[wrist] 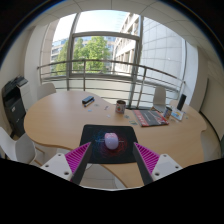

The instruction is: Arrange mouse

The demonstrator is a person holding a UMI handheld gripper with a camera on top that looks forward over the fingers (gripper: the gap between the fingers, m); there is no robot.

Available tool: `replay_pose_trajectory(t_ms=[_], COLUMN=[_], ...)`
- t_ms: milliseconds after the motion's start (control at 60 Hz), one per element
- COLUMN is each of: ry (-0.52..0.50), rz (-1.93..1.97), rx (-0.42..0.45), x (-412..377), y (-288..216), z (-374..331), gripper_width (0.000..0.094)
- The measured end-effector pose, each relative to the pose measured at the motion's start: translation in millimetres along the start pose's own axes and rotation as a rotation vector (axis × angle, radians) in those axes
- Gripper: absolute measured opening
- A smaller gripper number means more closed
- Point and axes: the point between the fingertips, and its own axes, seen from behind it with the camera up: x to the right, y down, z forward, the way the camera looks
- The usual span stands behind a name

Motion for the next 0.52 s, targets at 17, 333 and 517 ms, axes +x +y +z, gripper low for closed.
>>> replay_pose_trajectory(t_ms=[17, 333, 517], ry=[0.002, 0.000, 0.001], rz=[0.001, 0.006, -0.003], rx=[0.002, -0.008, -0.008], x=[-1.0, -20.5, -19.0], y=[2.2, 49.8, 53.2], z=[-8.6, -108.1, -120.5], gripper_width=[0.0842, 0.0842, 0.0842])
